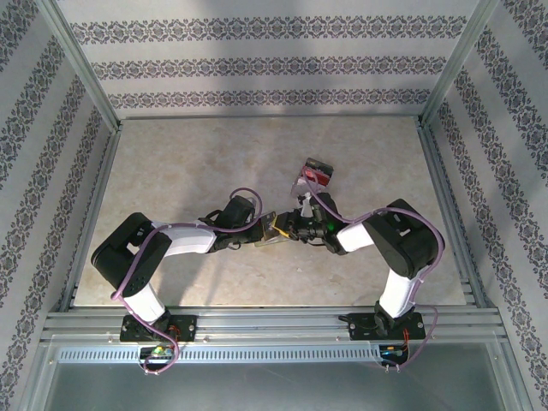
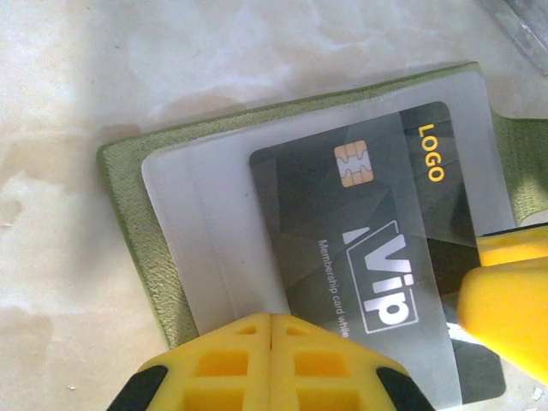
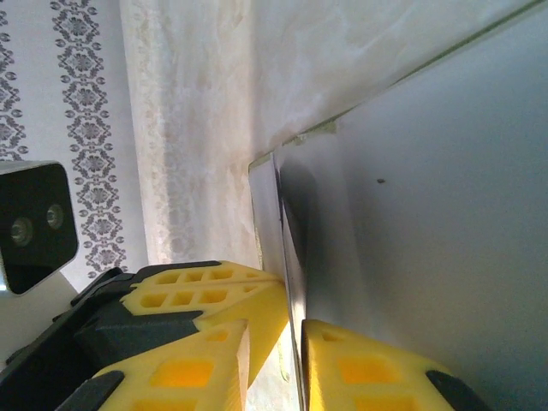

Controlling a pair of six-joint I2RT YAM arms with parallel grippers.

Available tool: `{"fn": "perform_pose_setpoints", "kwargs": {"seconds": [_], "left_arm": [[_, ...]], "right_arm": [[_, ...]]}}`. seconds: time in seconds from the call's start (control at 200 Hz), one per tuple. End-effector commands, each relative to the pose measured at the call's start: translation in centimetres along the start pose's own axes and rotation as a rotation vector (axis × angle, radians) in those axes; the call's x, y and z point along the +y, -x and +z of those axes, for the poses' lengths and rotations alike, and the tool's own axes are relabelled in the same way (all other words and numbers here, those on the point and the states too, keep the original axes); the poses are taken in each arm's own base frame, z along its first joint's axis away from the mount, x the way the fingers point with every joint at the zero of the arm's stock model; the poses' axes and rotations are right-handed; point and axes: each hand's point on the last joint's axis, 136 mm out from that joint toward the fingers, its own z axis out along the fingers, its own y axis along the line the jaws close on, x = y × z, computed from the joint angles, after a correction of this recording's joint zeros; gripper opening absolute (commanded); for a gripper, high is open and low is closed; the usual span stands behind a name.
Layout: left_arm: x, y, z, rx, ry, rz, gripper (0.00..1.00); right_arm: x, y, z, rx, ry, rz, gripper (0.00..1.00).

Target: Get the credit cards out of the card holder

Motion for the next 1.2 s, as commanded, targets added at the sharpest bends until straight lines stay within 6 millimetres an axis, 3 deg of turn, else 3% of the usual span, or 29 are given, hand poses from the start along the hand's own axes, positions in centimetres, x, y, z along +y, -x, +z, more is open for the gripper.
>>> {"fn": "perform_pose_setpoints", "kwargs": {"seconds": [0.0,0.495,0.849,1.194], "left_arm": [[1.5,-1.1,0.2,0.036,0.076,-0.011,0.02],[1.9,-1.0,-0.2,0.026,0.086,-0.013,0.01],[3.2,0.3,-1.4,-0.010,0.146,0.012,0.03],[3.4,1.1,-2.3,-0.033,0.151,0.016,0.03]], "right_arm": [[1.6,0.5,-0.9,-0.017,0.061,-0.034,0.21],[0.4,0.3,-0.7,-0.016,0.036,-0.020,0.04],[-1.7,-0.5,-1.0,-0.016,-0.034,0.001,0.03],[-2.2,-0.7,-3.5,-0.041,-0.166,-0.083,0.03]]}}
